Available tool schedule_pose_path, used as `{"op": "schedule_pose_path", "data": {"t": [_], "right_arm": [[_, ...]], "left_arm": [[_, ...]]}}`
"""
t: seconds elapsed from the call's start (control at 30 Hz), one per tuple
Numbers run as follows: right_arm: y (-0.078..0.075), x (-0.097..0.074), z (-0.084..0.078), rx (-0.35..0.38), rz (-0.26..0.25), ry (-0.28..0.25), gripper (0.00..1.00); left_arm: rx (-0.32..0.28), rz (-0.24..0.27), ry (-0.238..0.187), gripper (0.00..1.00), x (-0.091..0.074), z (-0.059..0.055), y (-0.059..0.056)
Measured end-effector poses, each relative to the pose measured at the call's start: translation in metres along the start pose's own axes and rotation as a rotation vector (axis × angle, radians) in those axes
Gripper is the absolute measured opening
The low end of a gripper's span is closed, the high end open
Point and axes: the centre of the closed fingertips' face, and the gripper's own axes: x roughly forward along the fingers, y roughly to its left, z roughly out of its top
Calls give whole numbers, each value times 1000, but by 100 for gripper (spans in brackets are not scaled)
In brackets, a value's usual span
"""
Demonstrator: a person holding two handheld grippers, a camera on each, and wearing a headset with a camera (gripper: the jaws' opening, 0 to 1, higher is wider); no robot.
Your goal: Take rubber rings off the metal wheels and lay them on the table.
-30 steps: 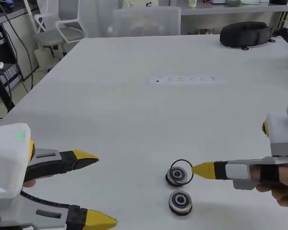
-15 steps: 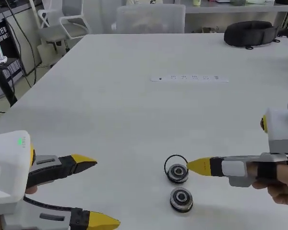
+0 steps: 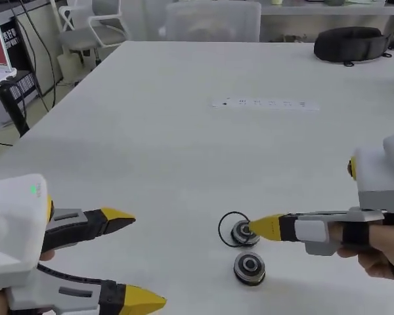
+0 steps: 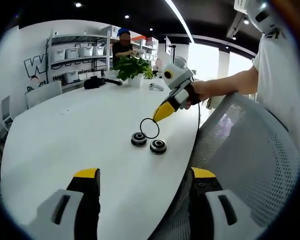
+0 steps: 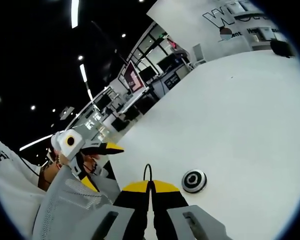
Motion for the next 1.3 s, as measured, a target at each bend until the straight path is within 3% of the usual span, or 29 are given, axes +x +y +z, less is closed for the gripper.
{"op": "schedule_pose_path", "data": {"t": [0.4, 0.6, 0.7, 0.93, 1.3], "right_arm": [[10, 20, -17, -61, 13, 79, 0], [7, 29, -21, -122, -17, 87, 0], [4, 36, -29, -219, -42, 125, 0], [4, 49, -35, -265, -58, 142, 0], [-2, 56, -41, -343, -82, 167, 0]], "left_arm": [[-10, 9, -4, 70, -1, -1, 1], [-12, 5, 2, 70, 0, -3, 0], [-10, 11, 6, 70, 0, -3, 1], [-4, 15, 17, 70, 0, -5, 1], [10, 8, 28, 70, 0, -7, 0]]}}
